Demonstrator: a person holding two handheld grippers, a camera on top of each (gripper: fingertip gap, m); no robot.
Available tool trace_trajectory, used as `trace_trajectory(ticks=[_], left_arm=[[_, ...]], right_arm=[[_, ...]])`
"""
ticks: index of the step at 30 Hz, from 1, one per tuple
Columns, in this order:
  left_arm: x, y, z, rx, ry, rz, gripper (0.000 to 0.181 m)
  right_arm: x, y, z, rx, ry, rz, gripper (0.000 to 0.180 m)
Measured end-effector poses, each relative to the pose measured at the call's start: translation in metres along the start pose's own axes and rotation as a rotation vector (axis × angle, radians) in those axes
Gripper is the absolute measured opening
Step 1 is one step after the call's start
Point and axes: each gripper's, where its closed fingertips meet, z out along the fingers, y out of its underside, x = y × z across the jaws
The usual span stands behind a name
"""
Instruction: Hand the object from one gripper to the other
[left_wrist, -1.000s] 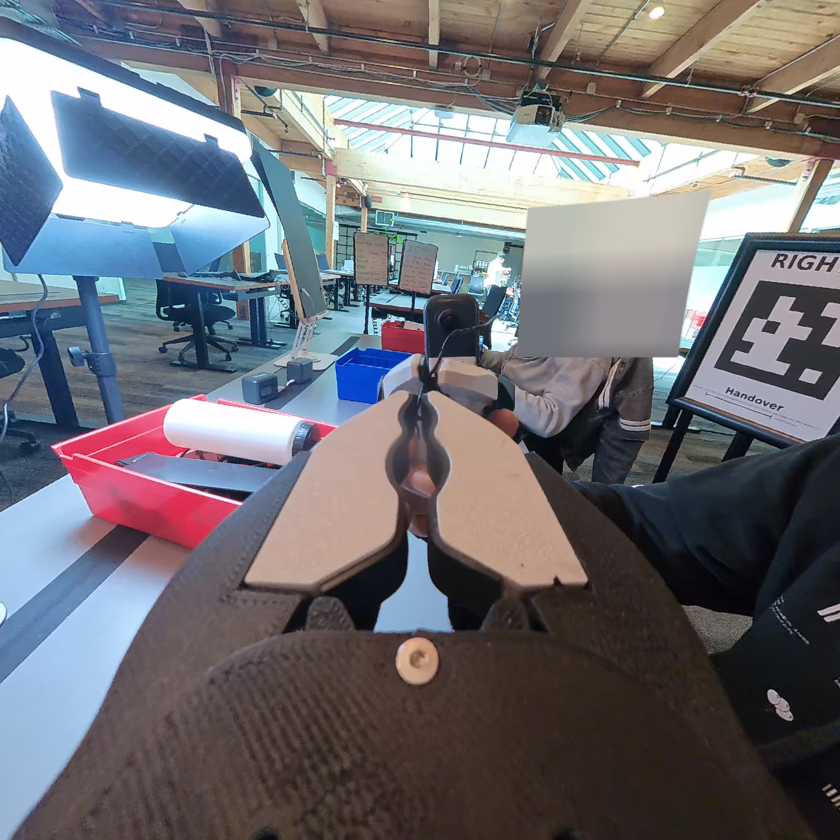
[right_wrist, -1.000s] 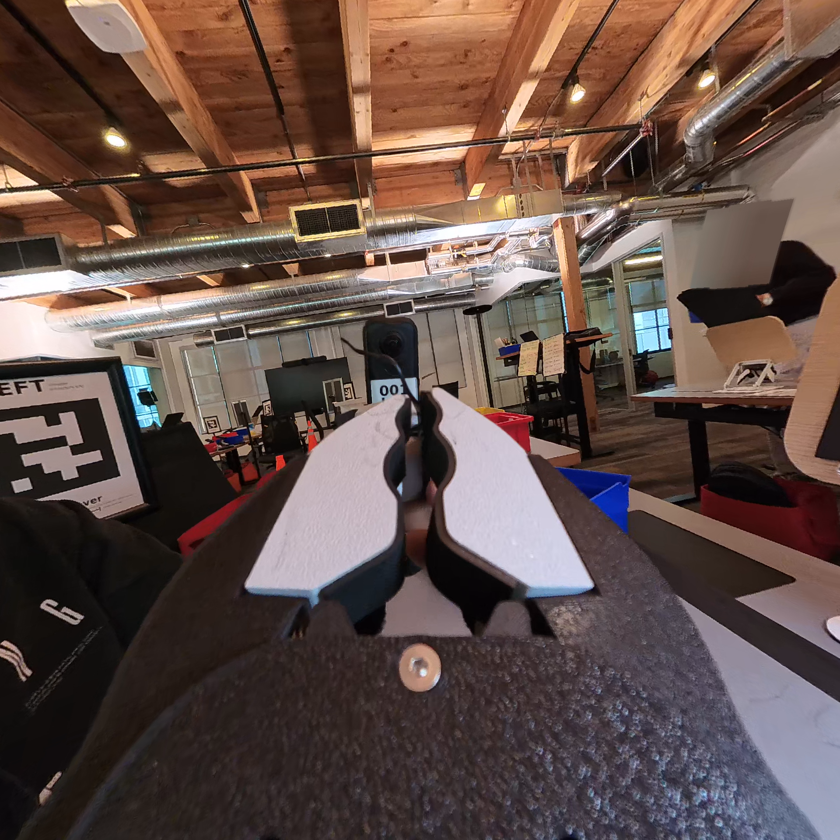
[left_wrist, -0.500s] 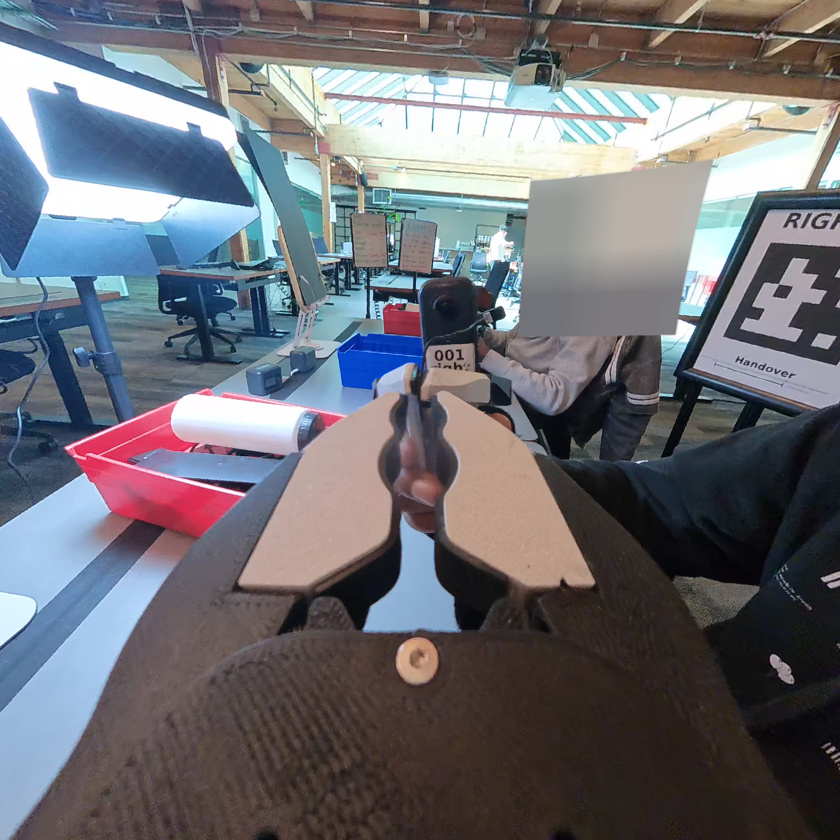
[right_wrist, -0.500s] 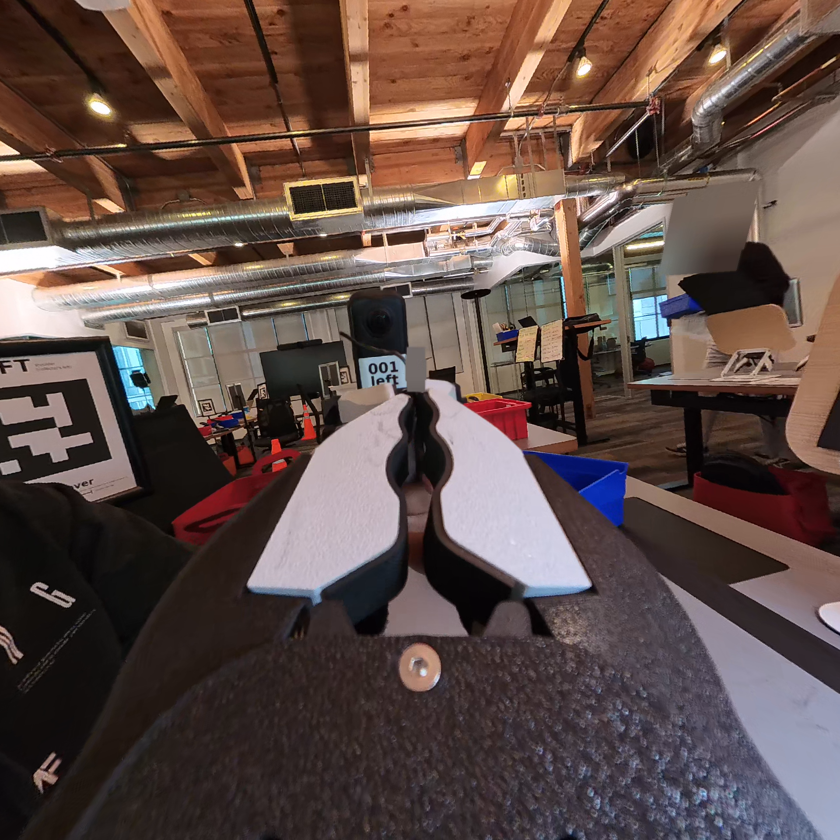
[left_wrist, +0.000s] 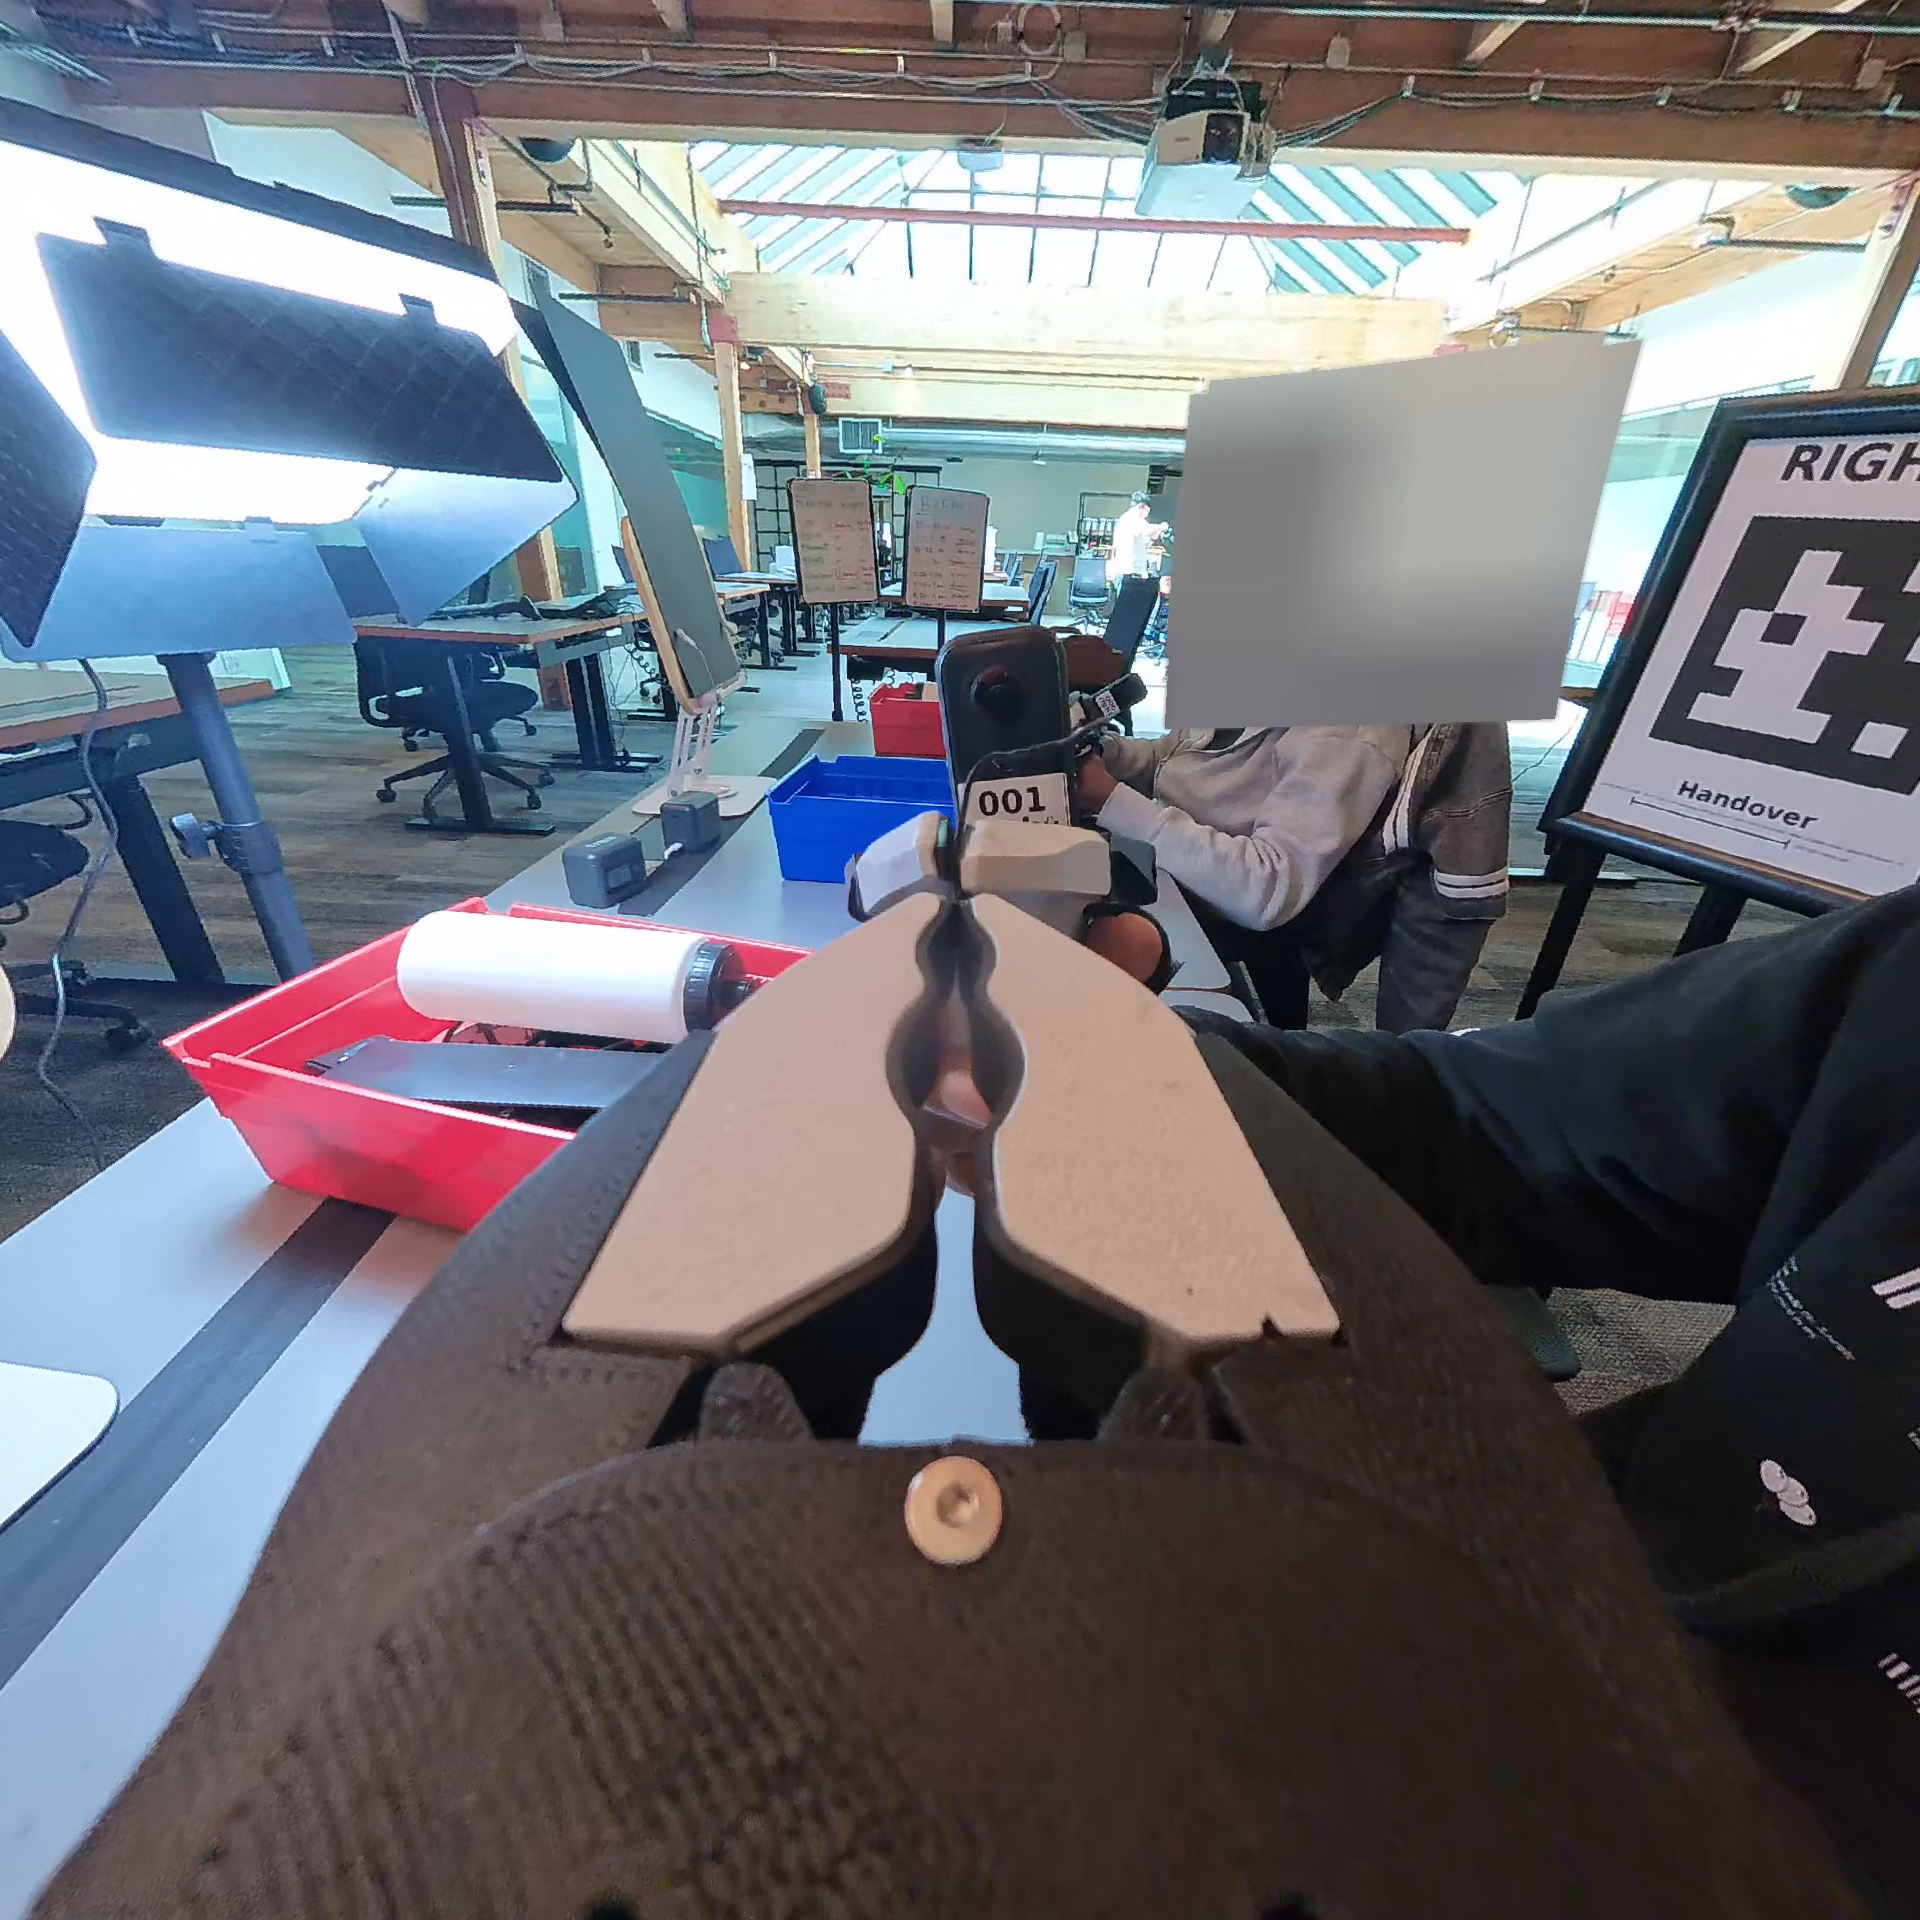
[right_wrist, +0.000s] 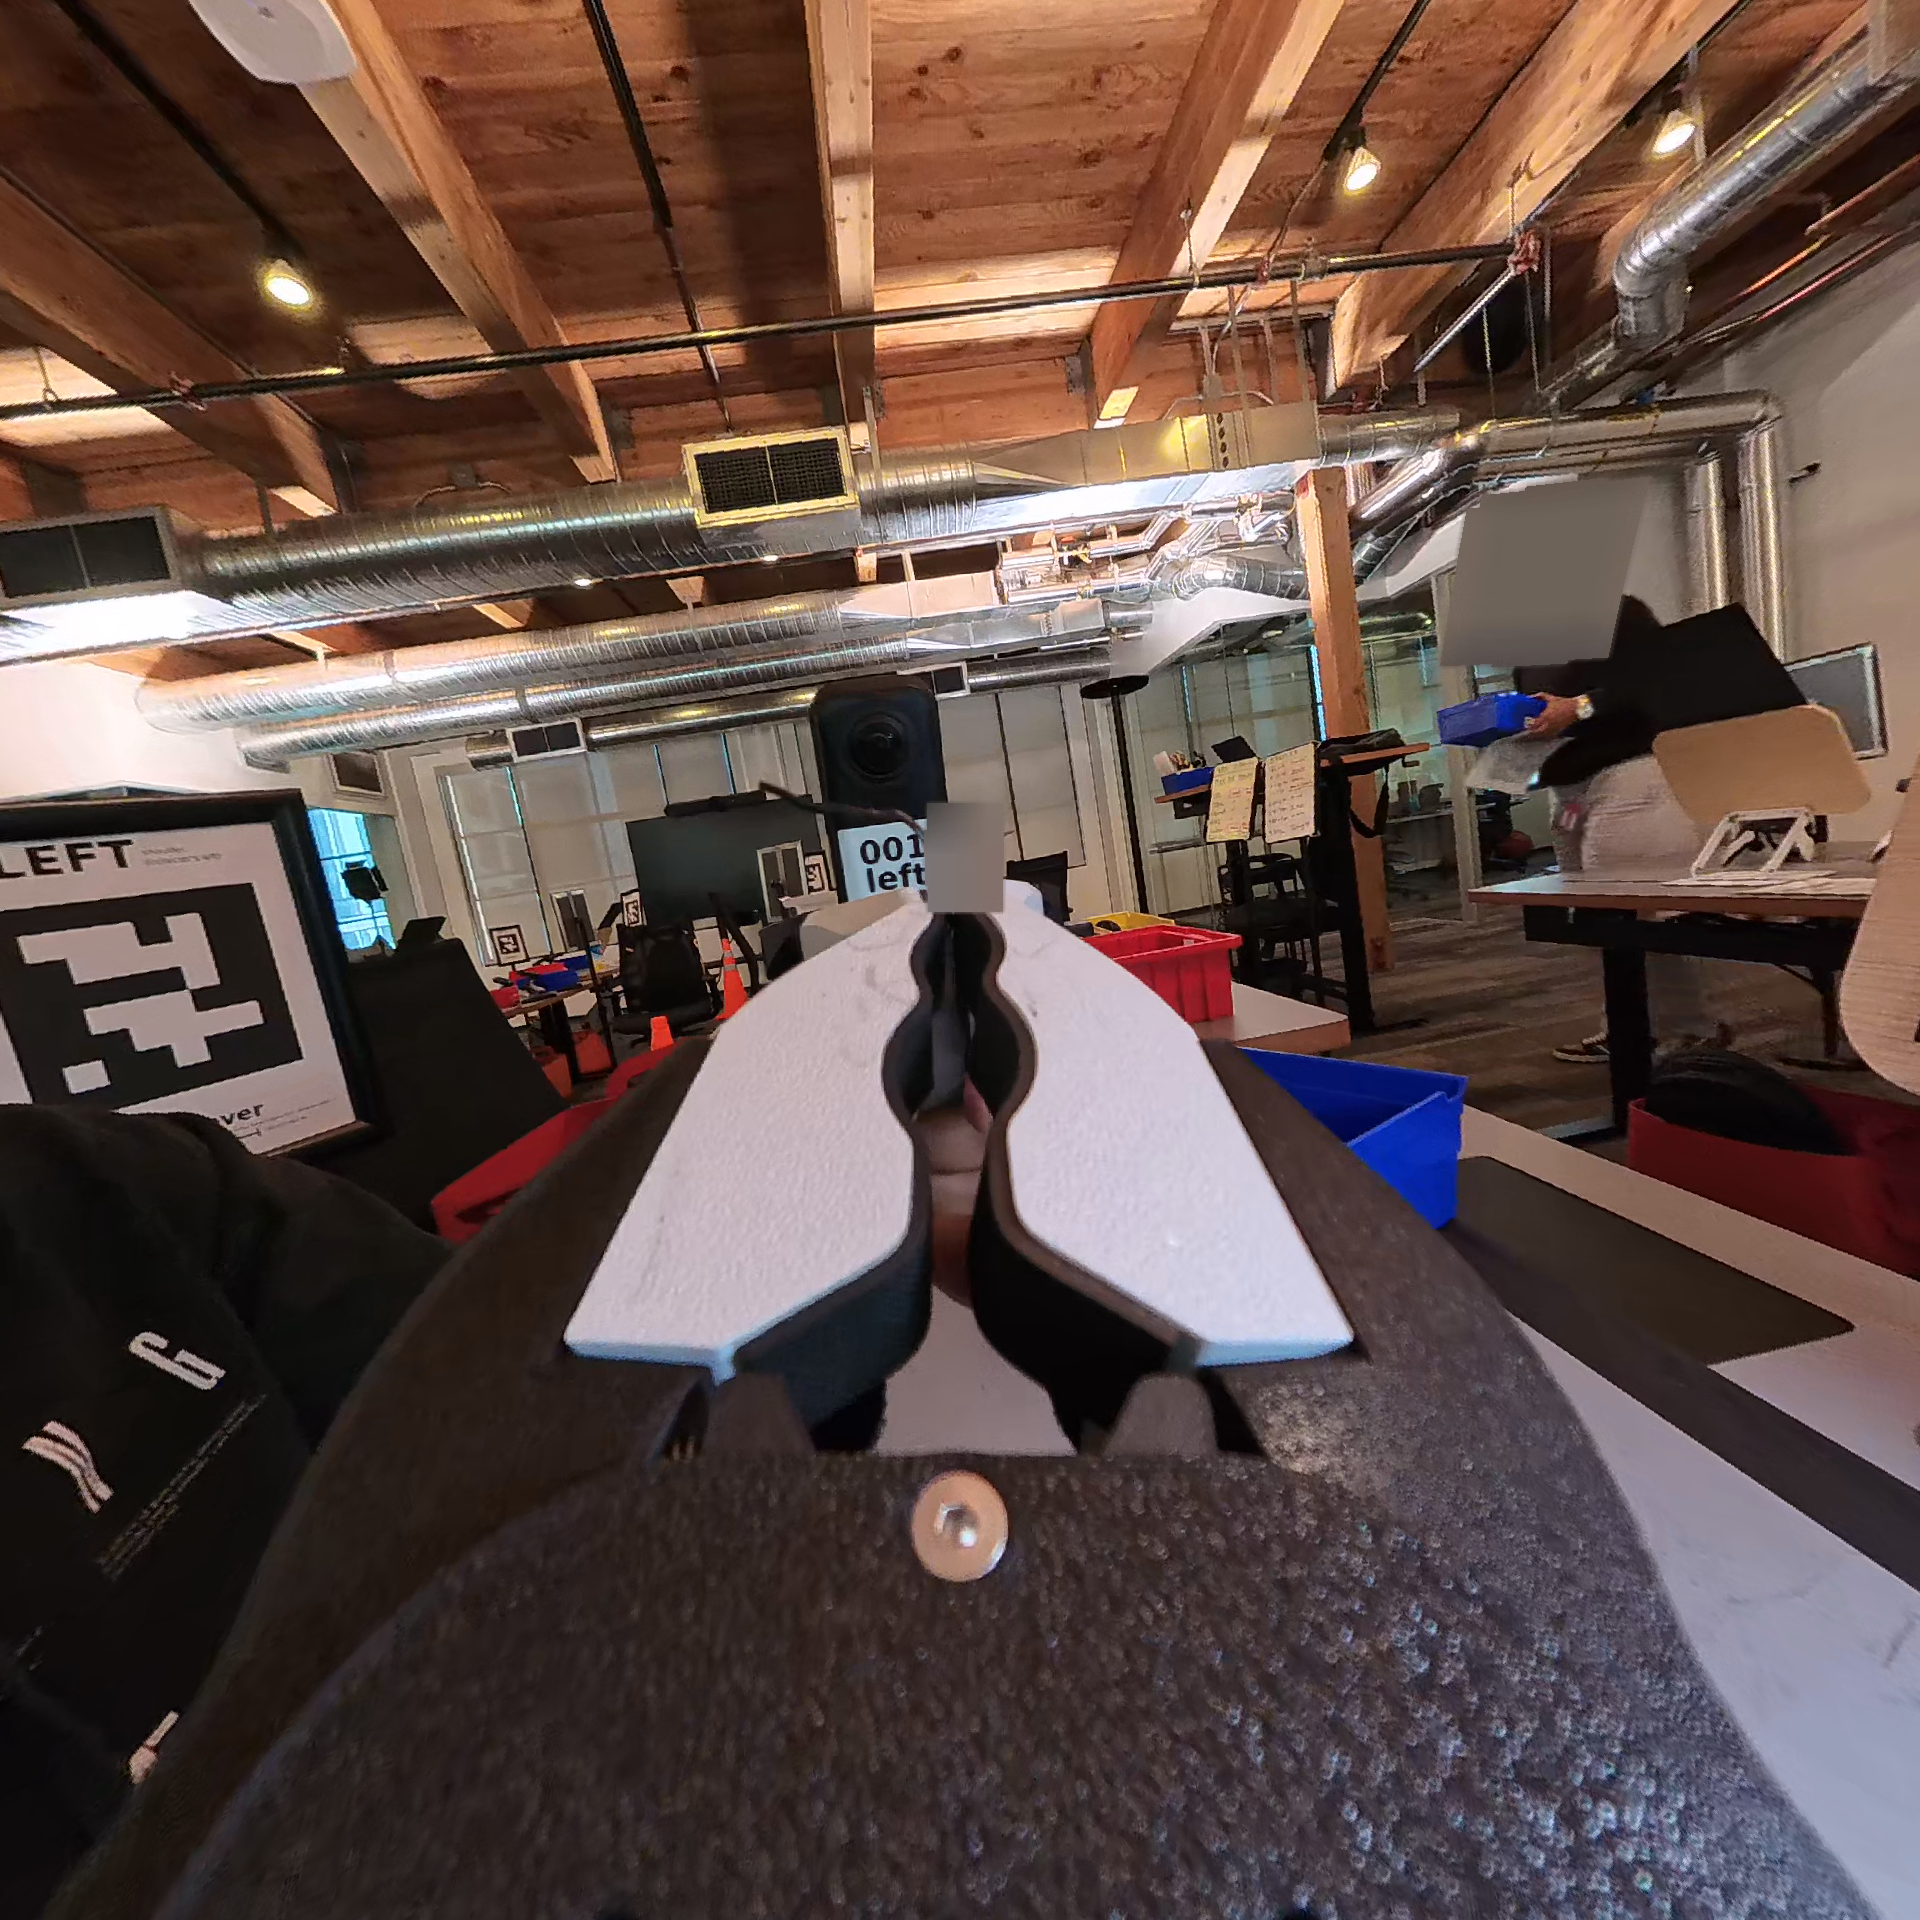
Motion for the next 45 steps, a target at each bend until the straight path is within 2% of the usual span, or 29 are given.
trace_trajectory(ticks=[6, 9, 10, 14, 16, 26, 34, 37, 45], left_arm=[[-0.001, -0.0005, -0.0002, 0.009, -0.004, -0.018, 0.0], [0.0013, 0.0023, 0.0018, -0.006, 0.02, -0.056, 0.015], [0.0019, 0.0039, 0.0026, -0.013, 0.026, -0.061, 0.016], [0.0005, 0.004, 0.0026, -0.007, 0.022, -0.057, 0.001], [0.0006, 0.0057, 0.0024, -0.02, 0.022, -0.049, 0.0], [0.0005, 0.0043, 0.0003, -0.03, 0.02, -0.039, 0.0], [0.0022, 0.0049, 0.0022, -0.022, 0.014, -0.013, 0.001], [0.0024, 0.0059, 0.0041, -0.033, -0.008, 0.017, 0.011], [0.0023, 0.0085, 0.0038, -0.062, -0.007, 0.028, 0.001]], right_arm=[[-0.0006, -0.0003, 0.0003, 0.001, 0.001, -0.006, 0.001], [-0.0001, 0.001, 0.0006, -0.002, 0.002, -0.007, 0.002], [-0.0001, 0.0015, 0.0007, -0.003, 0.002, -0.007, 0.002], [0.0001, 0.0051, 0.0019, -0.018, 0.003, -0.008, 0.001], [-0.0003, 0.0061, 0.0021, -0.022, -0.004, 0.003, 0.001], [-0.002, 0.0021, 0.0007, -0.017, -0.005, -0.02, 0.006], [-0.002, 0.0018, 0.0007, -0.016, -0.005, -0.02, 0.001], [-0.0036, 0.0041, 0.0018, -0.026, -0.015, -0.016, 0.001], [-0.0042, 0.0077, 0.0034, -0.041, -0.022, 0.003, 0.002]])
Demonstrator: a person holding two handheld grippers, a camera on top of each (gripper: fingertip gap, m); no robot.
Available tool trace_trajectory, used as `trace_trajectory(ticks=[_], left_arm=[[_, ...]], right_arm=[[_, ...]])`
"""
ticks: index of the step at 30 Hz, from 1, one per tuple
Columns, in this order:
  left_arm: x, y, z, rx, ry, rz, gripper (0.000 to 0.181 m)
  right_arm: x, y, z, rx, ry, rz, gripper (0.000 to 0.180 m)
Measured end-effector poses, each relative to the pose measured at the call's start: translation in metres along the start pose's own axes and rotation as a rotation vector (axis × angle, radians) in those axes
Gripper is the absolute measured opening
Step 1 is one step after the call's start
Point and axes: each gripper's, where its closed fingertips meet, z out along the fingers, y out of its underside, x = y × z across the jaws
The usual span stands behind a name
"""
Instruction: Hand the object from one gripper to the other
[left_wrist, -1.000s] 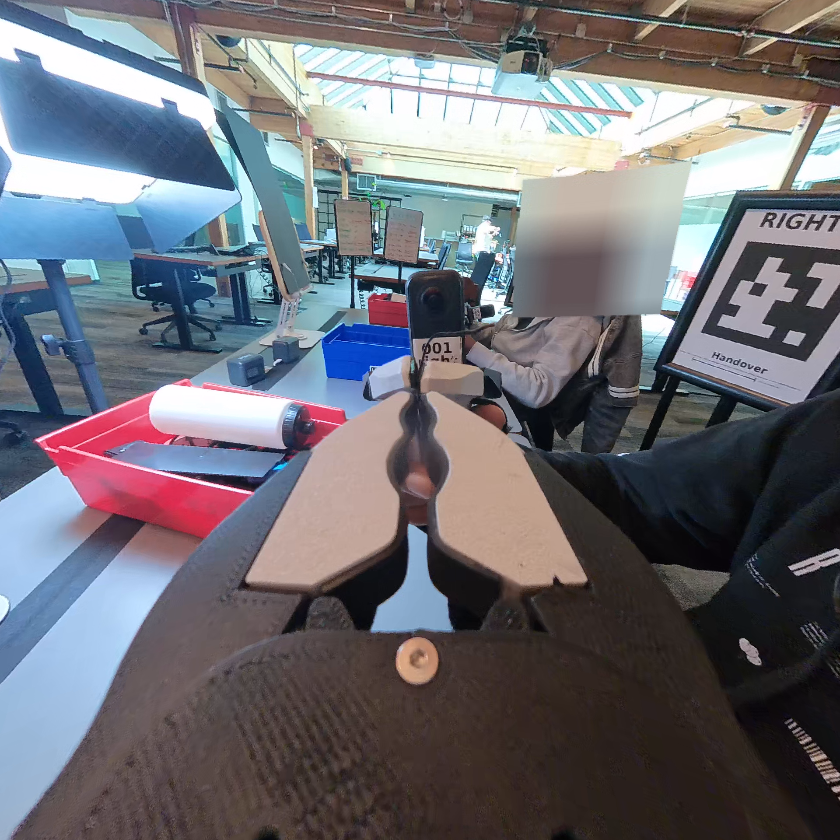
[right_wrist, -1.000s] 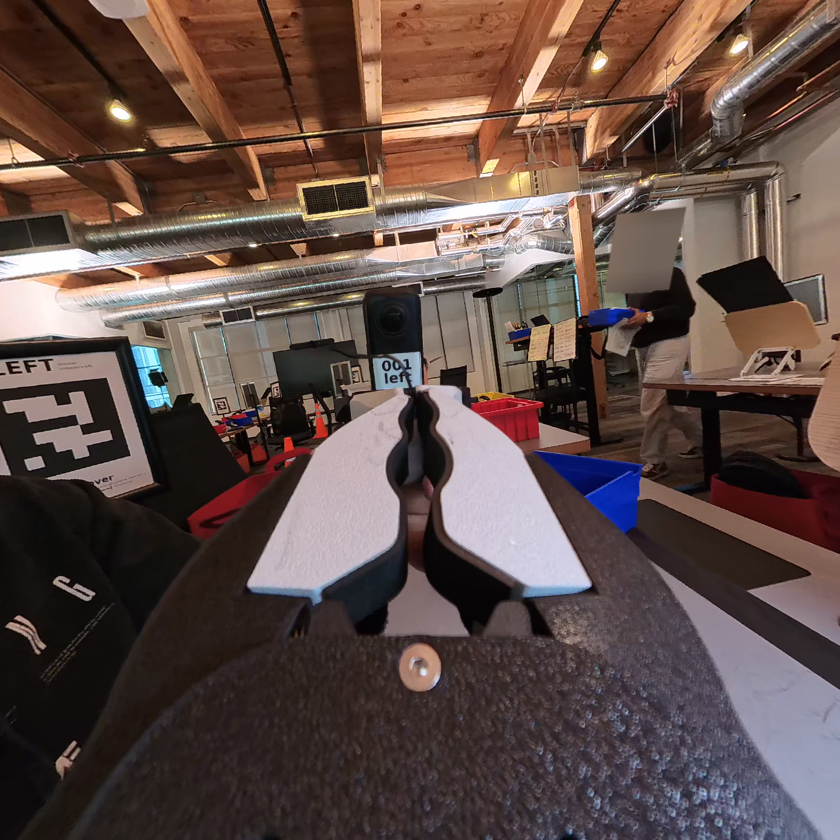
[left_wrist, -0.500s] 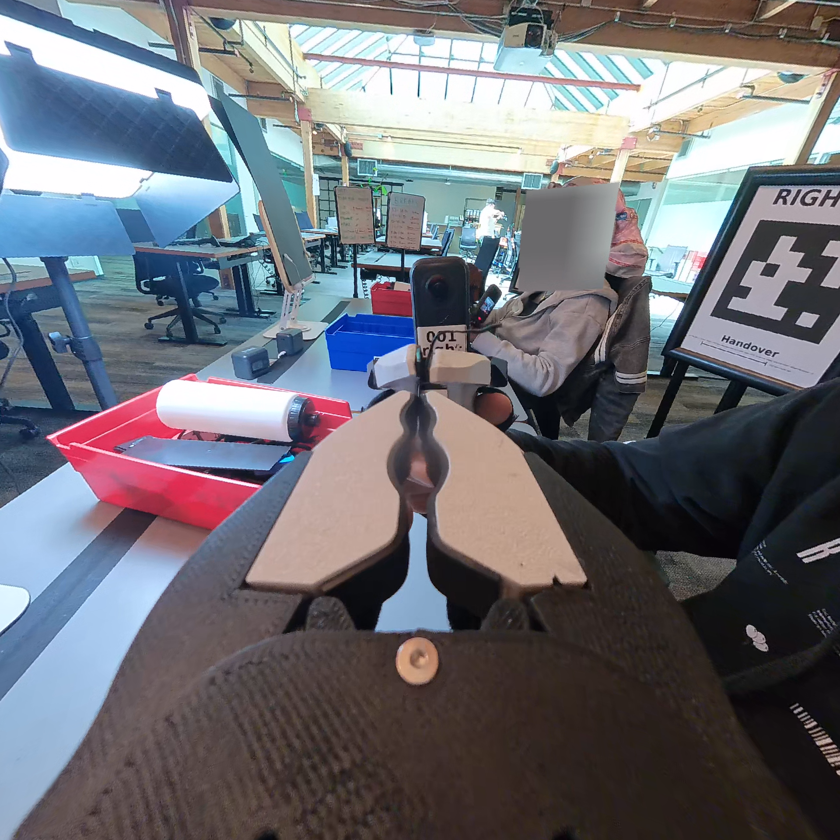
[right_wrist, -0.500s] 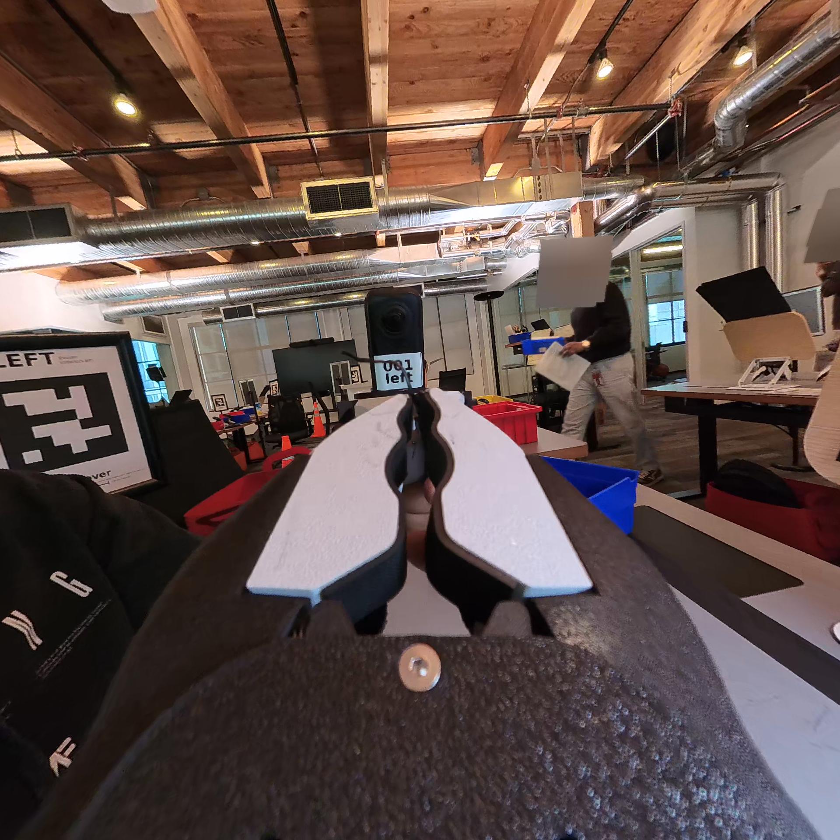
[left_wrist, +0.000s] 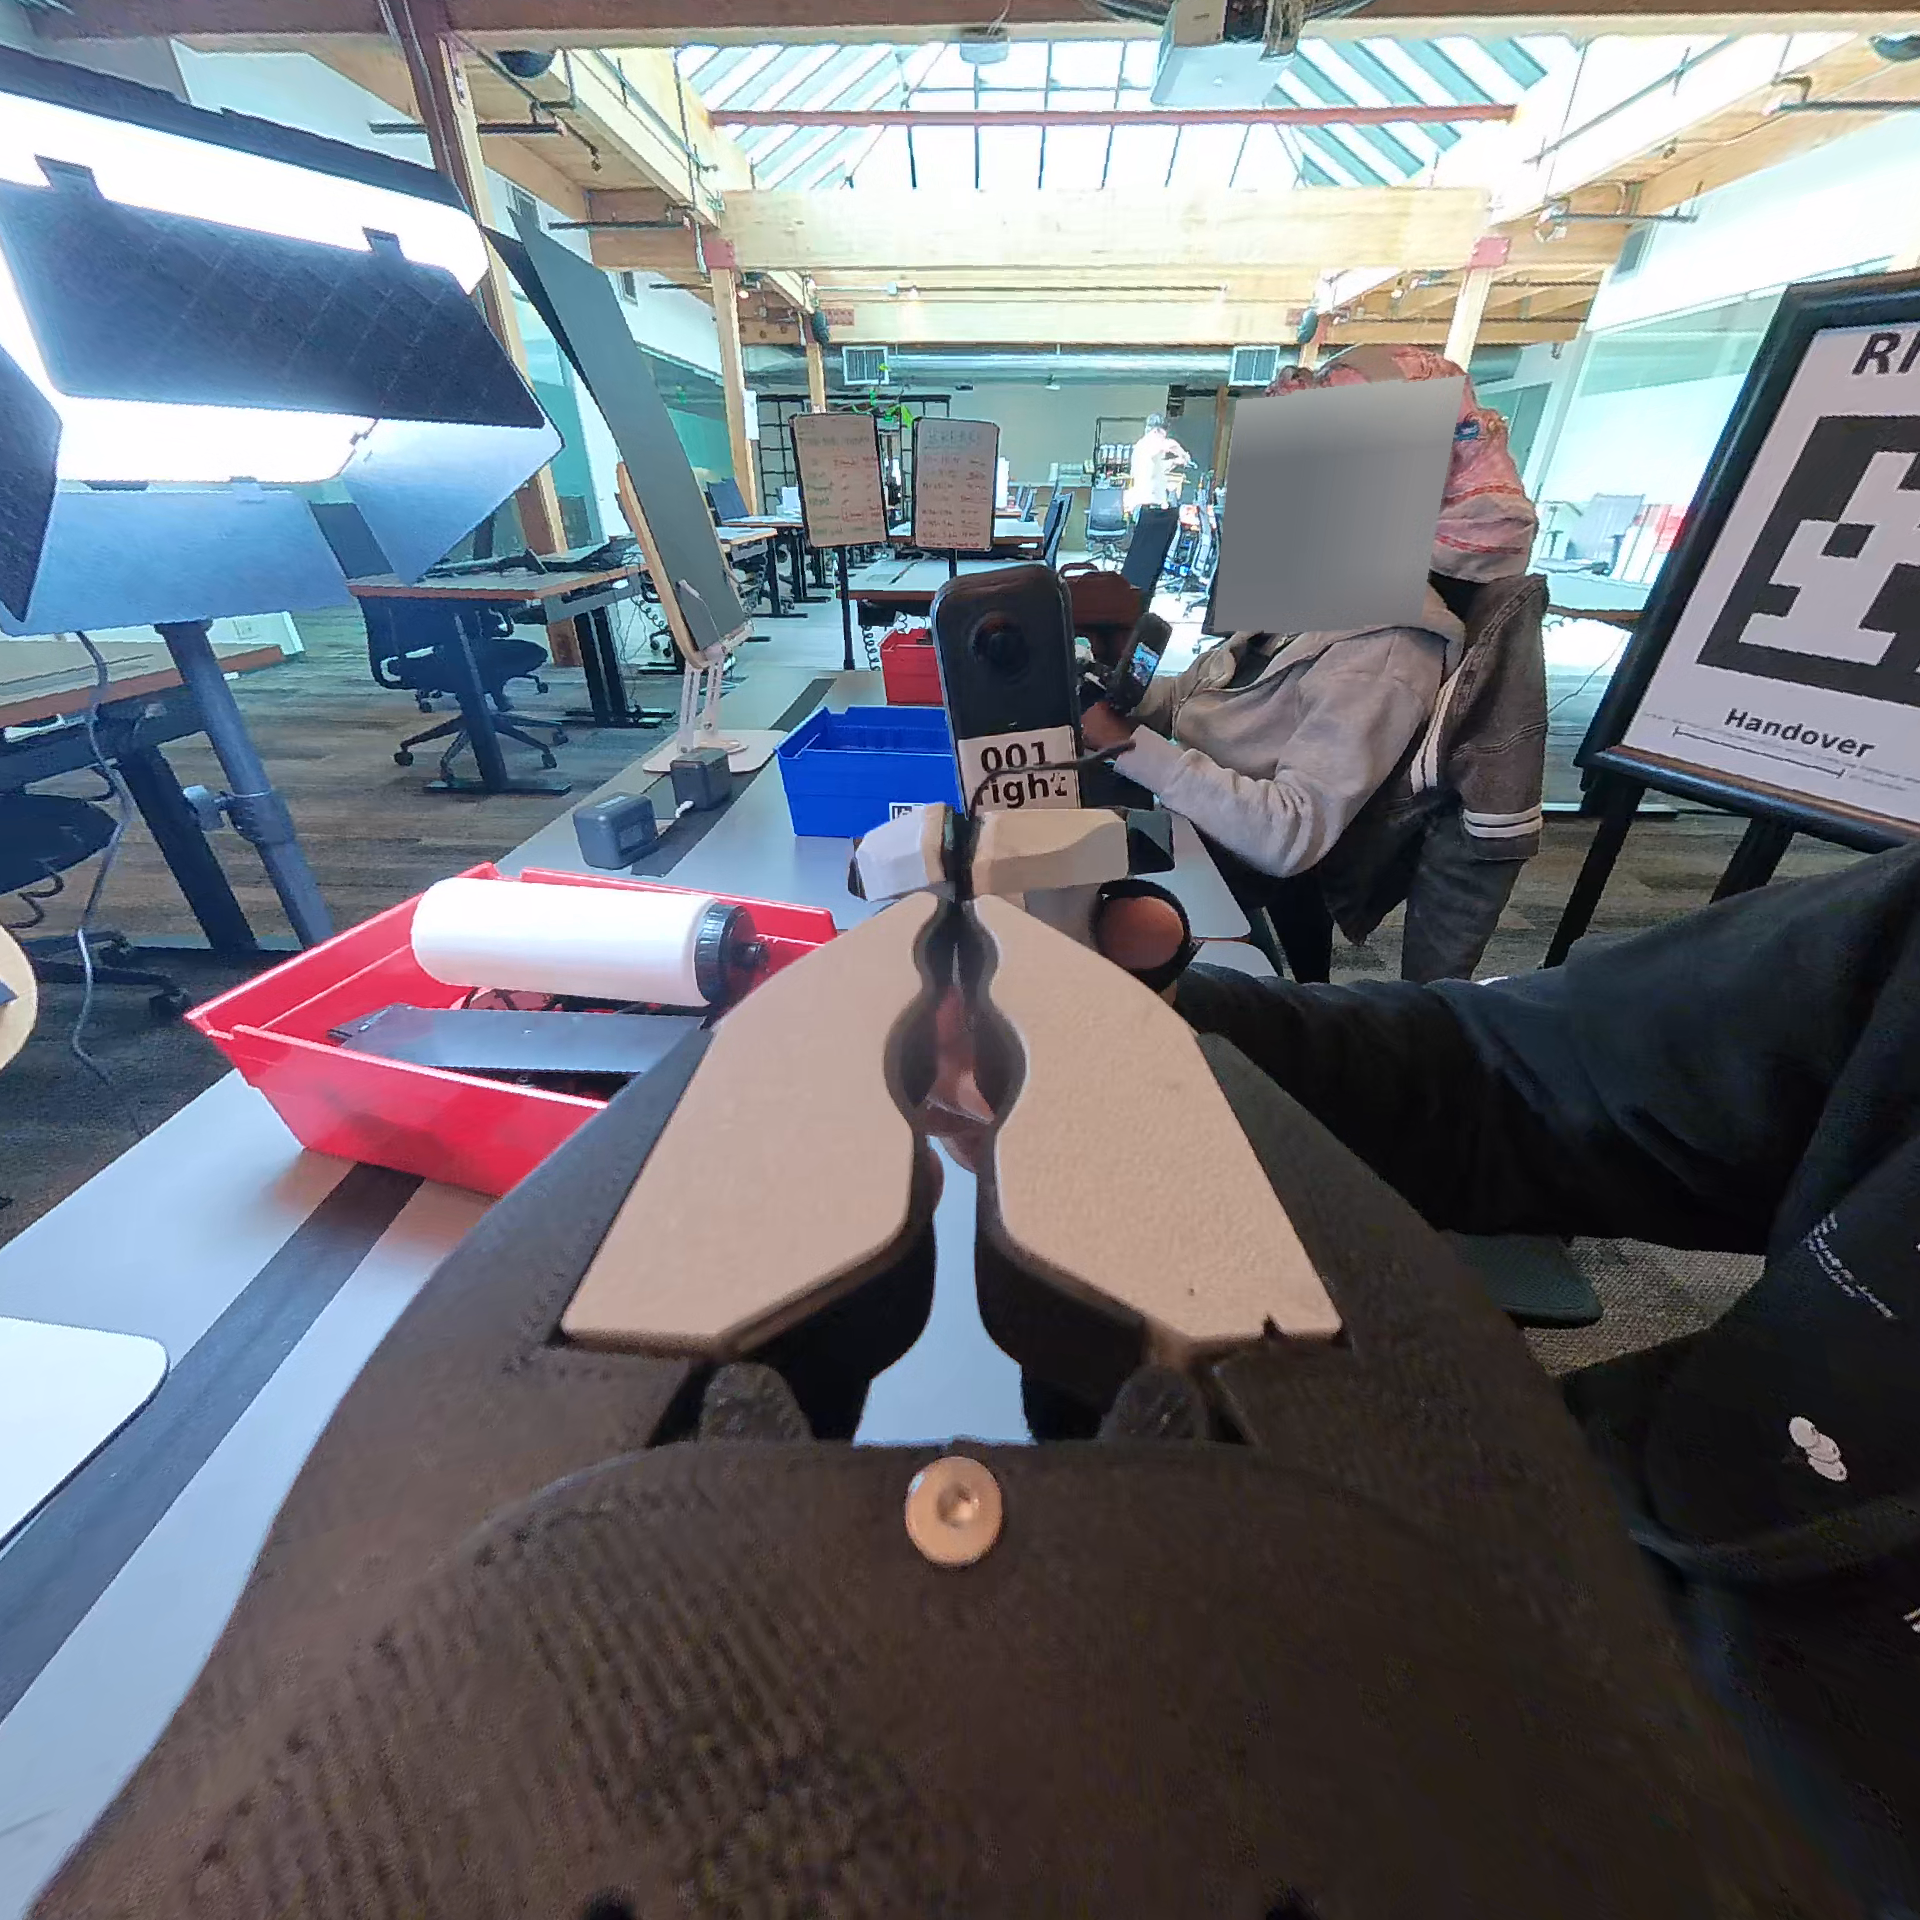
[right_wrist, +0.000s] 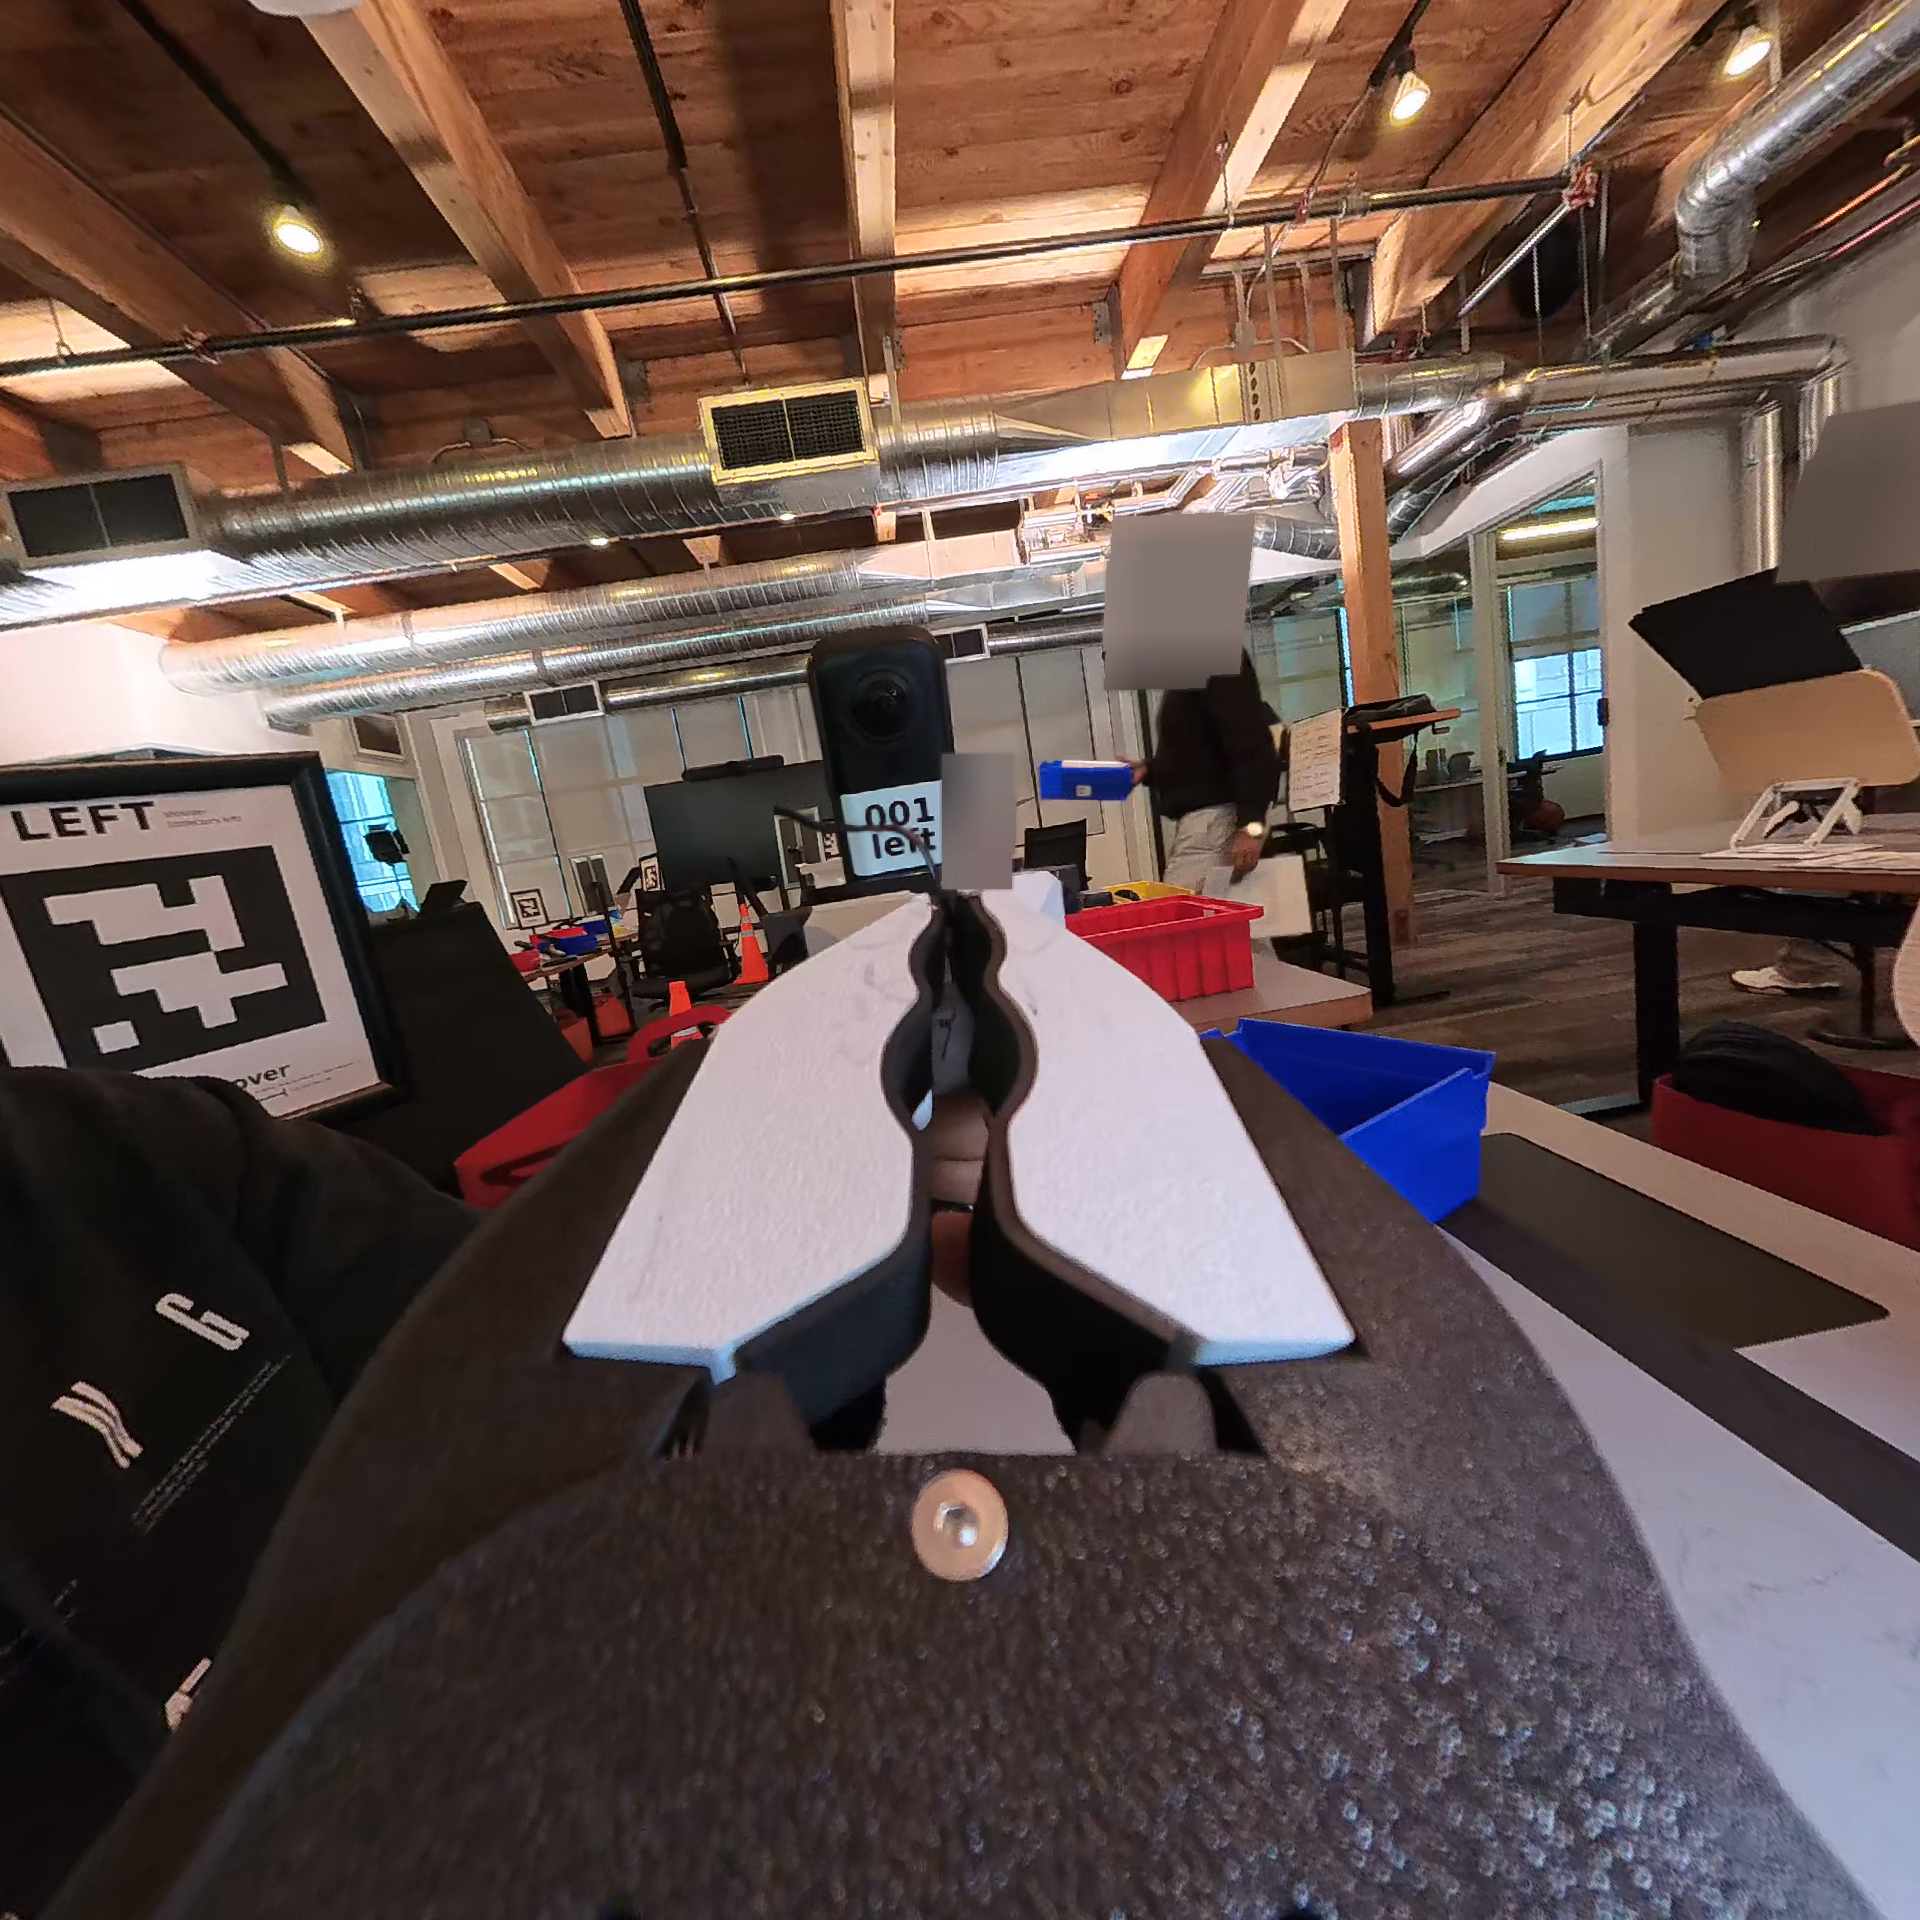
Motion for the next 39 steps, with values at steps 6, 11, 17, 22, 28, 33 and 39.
trace_trajectory(ticks=[6, 11, 17, 22, 28, 33, 39], left_arm=[[-0.001, 0.0015, -0.0011, -0.008, 0.012, -0.025, 0.0], [-0.0005, 0.0017, -0.0006, -0.004, 0.011, -0.018, 0.0], [-0.0014, 0.0008, 0.0005, 0.003, -0.015, 0.013, 0.006], [-0.002, 0.0022, 0.0003, -0.011, -0.012, 0.009, 0.001], [-0.0014, 0.0053, 0.0005, -0.028, 0.004, -0.01, 0.0], [-0.0009, 0.005, 0.0008, -0.022, 0.006, -0.005, 0.0], [-0.0008, 0.0028, 0.0009, -0.006, -0.008, 0.021, 0.007]], right_arm=[[-0.0003, -0.0033, -0.0015, 0.008, 0.006, -0.02, 0.004], [-0.0001, -0.0033, -0.0016, 0.007, 0.009, -0.029, 0.002], [0.0001, 0.0004, 0.0002, 0.0, 0.006, -0.015, 0.001], [0.0009, 0.0011, -0.0001, -0.009, 0.009, -0.013, 0.001], [0.0, -0.0019, -0.0012, -0.001, 0.013, -0.037, 0.004], [0.0002, -0.0024, -0.0015, 0.001, 0.013, -0.033, 0.001], [0.0003, 0.0009, 0.0, -0.008, 0.008, -0.023, 0.001]])
